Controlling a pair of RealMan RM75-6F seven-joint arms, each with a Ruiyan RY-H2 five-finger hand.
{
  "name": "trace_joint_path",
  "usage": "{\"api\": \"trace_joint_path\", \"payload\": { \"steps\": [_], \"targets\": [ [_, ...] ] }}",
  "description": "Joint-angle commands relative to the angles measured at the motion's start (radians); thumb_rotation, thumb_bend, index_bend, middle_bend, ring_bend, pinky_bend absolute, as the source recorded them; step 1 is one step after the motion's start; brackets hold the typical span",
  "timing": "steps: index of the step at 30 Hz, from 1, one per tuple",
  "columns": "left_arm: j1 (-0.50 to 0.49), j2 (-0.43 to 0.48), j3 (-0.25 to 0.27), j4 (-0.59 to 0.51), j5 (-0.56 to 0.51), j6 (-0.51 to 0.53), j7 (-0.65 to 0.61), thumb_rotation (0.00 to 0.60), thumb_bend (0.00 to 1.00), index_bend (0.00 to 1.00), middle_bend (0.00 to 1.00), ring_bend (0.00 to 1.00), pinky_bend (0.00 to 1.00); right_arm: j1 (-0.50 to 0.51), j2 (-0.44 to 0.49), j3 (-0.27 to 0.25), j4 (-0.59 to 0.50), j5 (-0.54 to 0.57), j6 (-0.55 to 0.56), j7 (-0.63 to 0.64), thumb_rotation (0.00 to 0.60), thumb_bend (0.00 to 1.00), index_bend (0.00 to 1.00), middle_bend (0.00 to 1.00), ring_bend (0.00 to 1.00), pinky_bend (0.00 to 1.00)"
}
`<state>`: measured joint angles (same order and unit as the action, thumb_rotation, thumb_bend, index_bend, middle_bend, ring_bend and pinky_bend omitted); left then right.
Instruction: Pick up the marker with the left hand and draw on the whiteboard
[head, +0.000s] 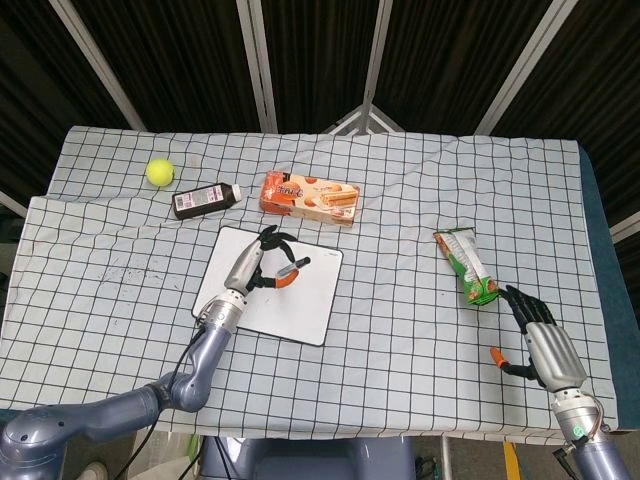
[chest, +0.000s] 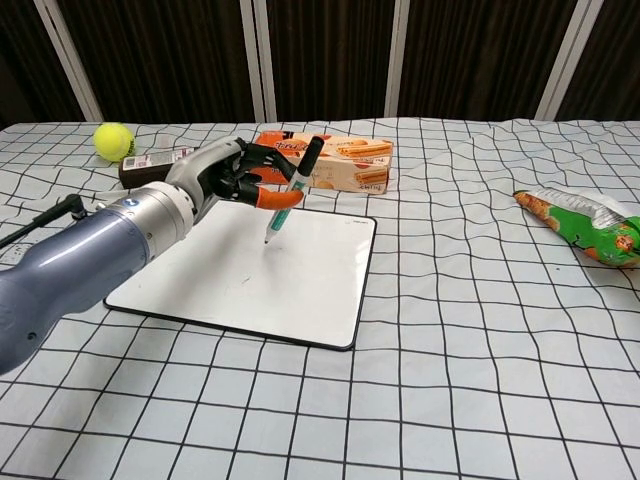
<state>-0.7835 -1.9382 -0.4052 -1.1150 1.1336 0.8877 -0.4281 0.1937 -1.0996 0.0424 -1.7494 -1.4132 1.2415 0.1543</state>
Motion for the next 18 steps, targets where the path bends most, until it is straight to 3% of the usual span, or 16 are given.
{"api": "trace_joint_path", "payload": {
  "steps": [1, 18],
  "targets": [
    [-0.003, -0.007, 0.0, 0.011, 0.004, 0.0, -0.01, 0.6, 0.54, 0.7, 0.25, 0.02, 0.05, 0.0, 0.0, 0.0, 0.0, -0.001, 0.0, 0.0, 0.6, 0.33, 0.0, 0.0, 0.0, 0.0],
    [0.0, -0.018, 0.024, 0.03, 0.011, -0.013, -0.029, 0.6, 0.54, 0.7, 0.25, 0.02, 0.05, 0.0, 0.0, 0.0, -0.002, -0.002, 0.003, -0.005, 0.6, 0.33, 0.0, 0.0, 0.0, 0.0]
  ]
}}
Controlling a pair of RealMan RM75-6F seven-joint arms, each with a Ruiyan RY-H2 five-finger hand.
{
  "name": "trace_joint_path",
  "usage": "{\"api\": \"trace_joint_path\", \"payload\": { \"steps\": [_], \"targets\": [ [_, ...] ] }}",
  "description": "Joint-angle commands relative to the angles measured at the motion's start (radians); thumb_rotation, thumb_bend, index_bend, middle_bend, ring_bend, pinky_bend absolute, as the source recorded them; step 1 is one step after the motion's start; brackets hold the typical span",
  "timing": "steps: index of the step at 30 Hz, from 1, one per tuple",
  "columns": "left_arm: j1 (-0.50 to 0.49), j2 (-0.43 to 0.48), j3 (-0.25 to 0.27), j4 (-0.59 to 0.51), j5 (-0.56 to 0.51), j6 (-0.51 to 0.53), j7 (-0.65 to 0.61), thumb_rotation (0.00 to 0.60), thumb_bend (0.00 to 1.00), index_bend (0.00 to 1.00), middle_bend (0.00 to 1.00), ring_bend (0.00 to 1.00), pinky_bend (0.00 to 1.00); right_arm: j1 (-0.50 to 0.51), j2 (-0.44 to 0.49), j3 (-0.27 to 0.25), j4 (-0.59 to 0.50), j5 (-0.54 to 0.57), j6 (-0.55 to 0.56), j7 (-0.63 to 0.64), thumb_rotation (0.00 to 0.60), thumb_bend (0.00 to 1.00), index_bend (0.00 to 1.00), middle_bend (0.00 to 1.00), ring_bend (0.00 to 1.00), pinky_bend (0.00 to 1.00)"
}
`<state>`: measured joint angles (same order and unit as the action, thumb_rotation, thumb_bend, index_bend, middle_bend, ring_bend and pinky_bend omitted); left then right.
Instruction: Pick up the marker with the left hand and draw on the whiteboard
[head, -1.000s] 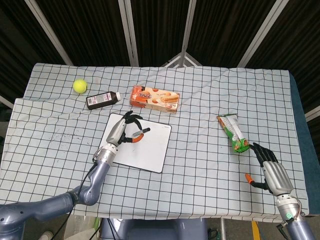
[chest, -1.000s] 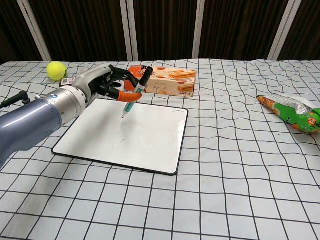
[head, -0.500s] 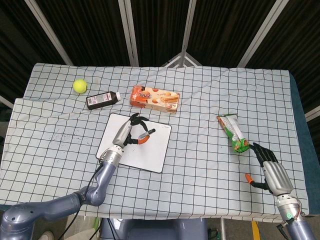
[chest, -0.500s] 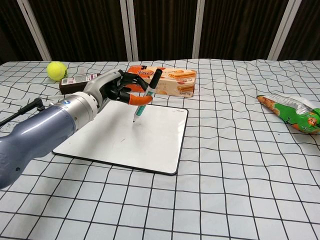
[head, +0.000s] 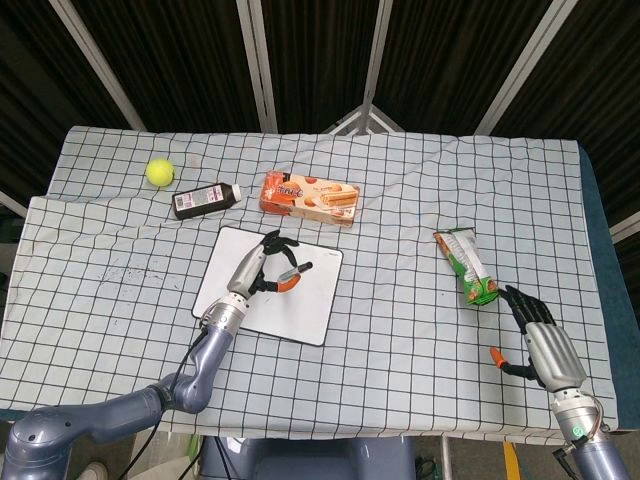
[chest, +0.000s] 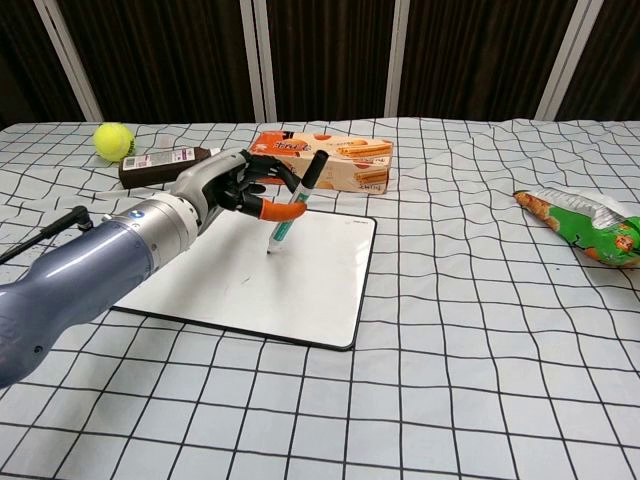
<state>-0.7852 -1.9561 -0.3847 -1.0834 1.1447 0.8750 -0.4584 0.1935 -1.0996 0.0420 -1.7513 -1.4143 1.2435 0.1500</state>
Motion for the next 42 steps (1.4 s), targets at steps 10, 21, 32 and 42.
{"api": "trace_joint_path", "payload": {
  "steps": [10, 21, 32, 42],
  "targets": [
    [0.02, 0.009, 0.017, -0.038, 0.002, 0.007, 0.0, 0.6, 0.54, 0.7, 0.25, 0.02, 0.05, -0.001, -0.002, 0.0, 0.001, -0.002, 0.004, -0.005, 0.6, 0.33, 0.0, 0.0, 0.0, 0.0],
    [0.051, 0.025, 0.05, -0.099, 0.009, 0.014, 0.004, 0.6, 0.54, 0.7, 0.25, 0.02, 0.05, -0.002, -0.003, 0.001, 0.0, -0.002, 0.008, -0.007, 0.6, 0.33, 0.0, 0.0, 0.0, 0.0],
    [0.083, 0.061, 0.05, -0.183, 0.031, 0.051, -0.019, 0.6, 0.54, 0.7, 0.25, 0.02, 0.05, -0.004, -0.003, 0.001, 0.002, -0.003, 0.011, -0.003, 0.6, 0.33, 0.0, 0.0, 0.0, 0.0],
    [0.061, 0.108, 0.011, -0.175, 0.047, 0.049, -0.017, 0.6, 0.54, 0.7, 0.25, 0.02, 0.05, -0.002, -0.004, 0.001, 0.0, -0.001, 0.007, -0.004, 0.6, 0.33, 0.0, 0.0, 0.0, 0.0]
  ]
}}
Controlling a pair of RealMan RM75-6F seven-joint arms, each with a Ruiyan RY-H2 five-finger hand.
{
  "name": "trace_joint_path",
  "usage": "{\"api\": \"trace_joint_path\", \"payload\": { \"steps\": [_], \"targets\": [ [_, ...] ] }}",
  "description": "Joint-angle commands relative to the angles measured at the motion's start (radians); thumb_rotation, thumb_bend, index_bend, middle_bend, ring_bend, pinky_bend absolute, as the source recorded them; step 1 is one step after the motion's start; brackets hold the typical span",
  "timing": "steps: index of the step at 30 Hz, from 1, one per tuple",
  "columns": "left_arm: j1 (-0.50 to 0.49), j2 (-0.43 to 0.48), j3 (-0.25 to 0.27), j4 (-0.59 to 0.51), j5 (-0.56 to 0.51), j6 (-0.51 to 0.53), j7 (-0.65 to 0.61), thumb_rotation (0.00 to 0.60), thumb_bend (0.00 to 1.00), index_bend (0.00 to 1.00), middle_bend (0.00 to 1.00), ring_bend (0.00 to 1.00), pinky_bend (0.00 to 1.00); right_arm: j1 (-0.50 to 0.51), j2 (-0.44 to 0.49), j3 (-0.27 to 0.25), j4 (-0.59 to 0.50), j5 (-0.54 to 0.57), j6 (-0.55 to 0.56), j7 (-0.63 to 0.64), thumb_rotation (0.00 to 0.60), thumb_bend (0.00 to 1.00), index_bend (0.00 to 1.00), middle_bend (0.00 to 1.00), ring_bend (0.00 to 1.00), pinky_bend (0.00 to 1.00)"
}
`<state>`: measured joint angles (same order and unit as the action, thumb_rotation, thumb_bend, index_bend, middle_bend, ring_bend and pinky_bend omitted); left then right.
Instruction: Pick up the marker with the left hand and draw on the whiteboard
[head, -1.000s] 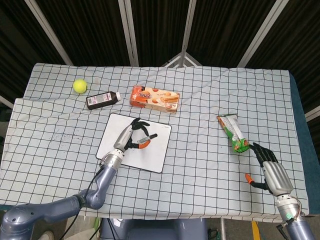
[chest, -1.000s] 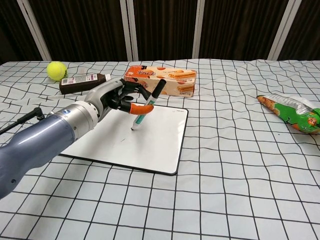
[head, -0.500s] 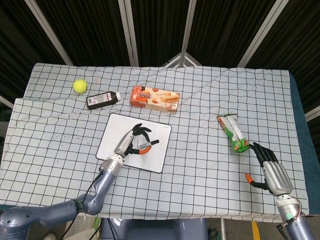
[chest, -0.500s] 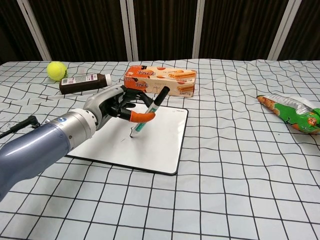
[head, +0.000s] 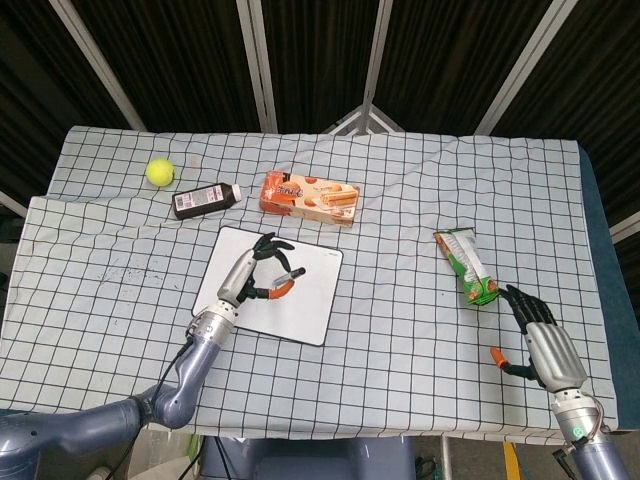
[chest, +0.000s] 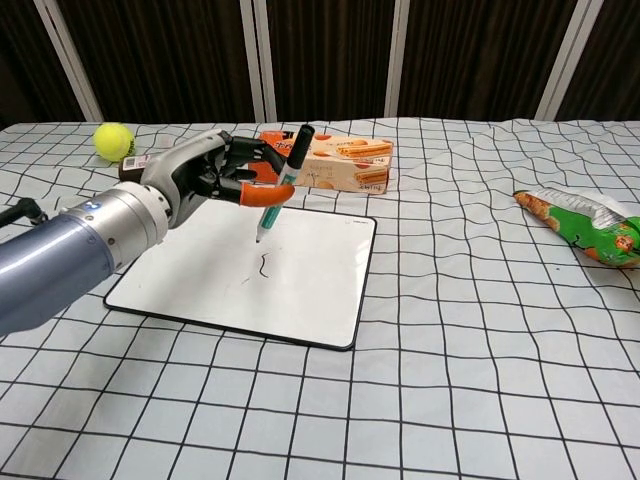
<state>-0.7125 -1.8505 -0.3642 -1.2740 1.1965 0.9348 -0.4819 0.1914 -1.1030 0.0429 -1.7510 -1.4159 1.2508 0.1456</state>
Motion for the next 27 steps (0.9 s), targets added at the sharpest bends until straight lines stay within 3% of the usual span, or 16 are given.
{"api": "trace_joint_path", "payload": {
  "steps": [1, 11, 27],
  "targets": [
    [-0.019, 0.001, -0.013, 0.027, -0.007, -0.017, 0.009, 0.6, 0.54, 0.7, 0.25, 0.02, 0.05, 0.0, 0.0, 0.0, 0.0, 0.001, -0.001, 0.0, 0.6, 0.33, 0.0, 0.0, 0.0, 0.0],
    [-0.077, -0.053, -0.022, 0.156, -0.03, -0.084, -0.002, 0.6, 0.54, 0.7, 0.25, 0.02, 0.05, 0.002, 0.002, 0.001, 0.001, 0.005, -0.006, 0.007, 0.6, 0.33, 0.0, 0.0, 0.0, 0.0],
    [-0.091, -0.091, -0.011, 0.209, -0.016, -0.092, -0.046, 0.6, 0.53, 0.7, 0.25, 0.03, 0.05, 0.002, 0.003, 0.0, -0.001, 0.007, -0.01, 0.012, 0.6, 0.33, 0.0, 0.0, 0.0, 0.0]
  ]
}}
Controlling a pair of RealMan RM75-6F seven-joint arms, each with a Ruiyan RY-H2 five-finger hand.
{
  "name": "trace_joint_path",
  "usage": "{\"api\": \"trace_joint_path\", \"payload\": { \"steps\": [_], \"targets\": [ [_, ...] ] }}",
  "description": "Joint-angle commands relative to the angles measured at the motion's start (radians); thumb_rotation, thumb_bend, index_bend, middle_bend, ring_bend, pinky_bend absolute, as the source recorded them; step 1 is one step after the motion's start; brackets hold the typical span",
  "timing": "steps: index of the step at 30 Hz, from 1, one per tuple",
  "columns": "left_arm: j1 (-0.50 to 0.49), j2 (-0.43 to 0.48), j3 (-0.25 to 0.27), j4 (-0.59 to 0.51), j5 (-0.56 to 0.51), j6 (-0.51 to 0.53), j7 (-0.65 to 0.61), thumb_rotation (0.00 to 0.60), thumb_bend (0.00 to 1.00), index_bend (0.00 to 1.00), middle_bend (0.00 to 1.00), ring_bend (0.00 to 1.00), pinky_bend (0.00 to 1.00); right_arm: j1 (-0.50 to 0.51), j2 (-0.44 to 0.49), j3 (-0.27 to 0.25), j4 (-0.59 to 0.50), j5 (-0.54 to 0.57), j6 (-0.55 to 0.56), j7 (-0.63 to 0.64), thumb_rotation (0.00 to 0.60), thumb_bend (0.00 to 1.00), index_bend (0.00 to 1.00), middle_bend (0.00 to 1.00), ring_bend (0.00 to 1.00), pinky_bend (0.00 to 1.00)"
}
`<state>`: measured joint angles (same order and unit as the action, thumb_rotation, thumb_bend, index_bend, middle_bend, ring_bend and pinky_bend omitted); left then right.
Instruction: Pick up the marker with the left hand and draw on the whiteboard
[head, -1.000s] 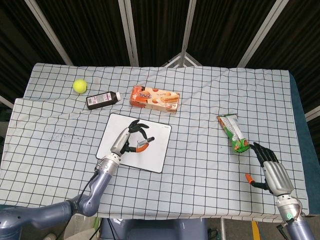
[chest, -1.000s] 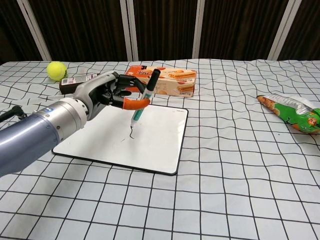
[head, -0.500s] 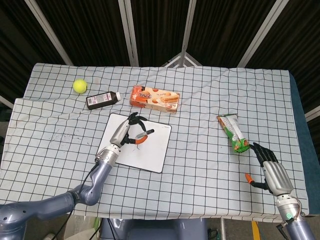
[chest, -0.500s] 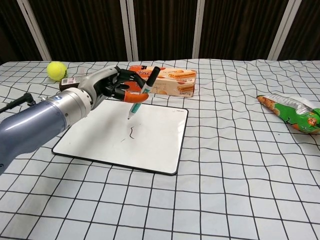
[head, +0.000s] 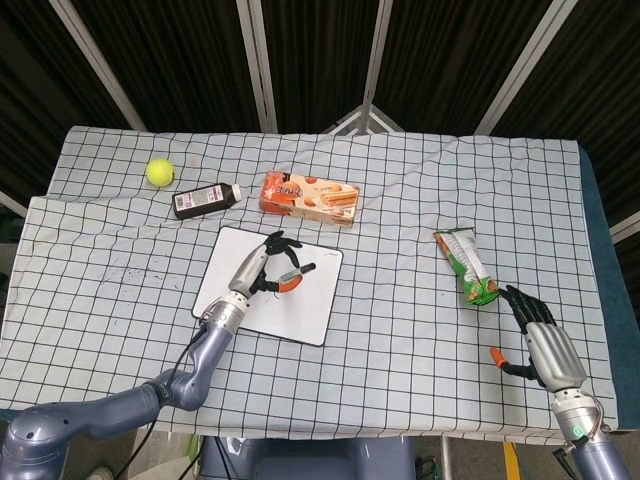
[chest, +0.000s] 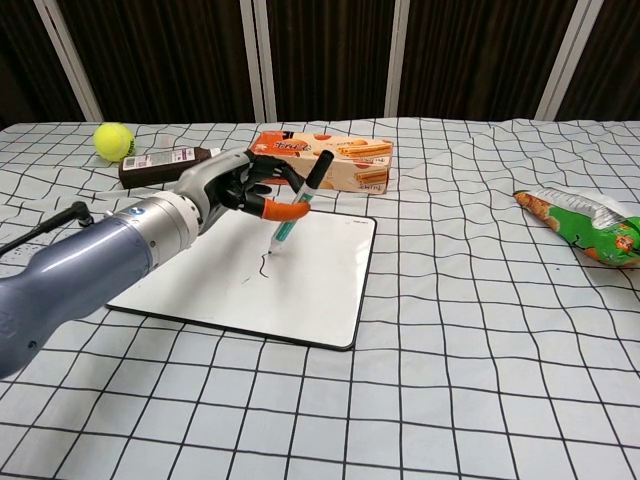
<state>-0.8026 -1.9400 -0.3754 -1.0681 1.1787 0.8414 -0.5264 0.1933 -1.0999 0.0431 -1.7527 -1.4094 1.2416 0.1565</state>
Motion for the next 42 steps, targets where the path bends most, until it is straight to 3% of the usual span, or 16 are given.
{"api": "trace_joint_path", "payload": {
  "steps": [1, 18, 32, 42],
  "targets": [
    [-0.001, -0.003, 0.0, 0.005, 0.001, 0.001, -0.003, 0.6, 0.53, 0.7, 0.25, 0.03, 0.05, 0.0, 0.0, 0.0, 0.0, 0.0, 0.0, 0.001, 0.6, 0.33, 0.0, 0.0, 0.0, 0.0],
    [0.002, -0.009, 0.01, 0.041, -0.002, -0.009, -0.017, 0.6, 0.53, 0.71, 0.25, 0.03, 0.05, 0.0, 0.003, 0.001, -0.003, 0.005, -0.003, 0.008, 0.6, 0.33, 0.0, 0.0, 0.0, 0.0],
    [0.044, 0.063, 0.04, 0.108, 0.017, -0.001, -0.018, 0.6, 0.53, 0.71, 0.25, 0.03, 0.05, -0.001, 0.002, 0.001, -0.009, 0.011, -0.004, 0.001, 0.6, 0.33, 0.0, 0.0, 0.0, 0.0],
    [0.076, 0.169, -0.015, 0.029, 0.019, 0.081, -0.037, 0.6, 0.53, 0.71, 0.25, 0.03, 0.05, -0.004, 0.003, -0.001, -0.009, 0.003, 0.003, 0.002, 0.6, 0.33, 0.0, 0.0, 0.0, 0.0]
  ]
}}
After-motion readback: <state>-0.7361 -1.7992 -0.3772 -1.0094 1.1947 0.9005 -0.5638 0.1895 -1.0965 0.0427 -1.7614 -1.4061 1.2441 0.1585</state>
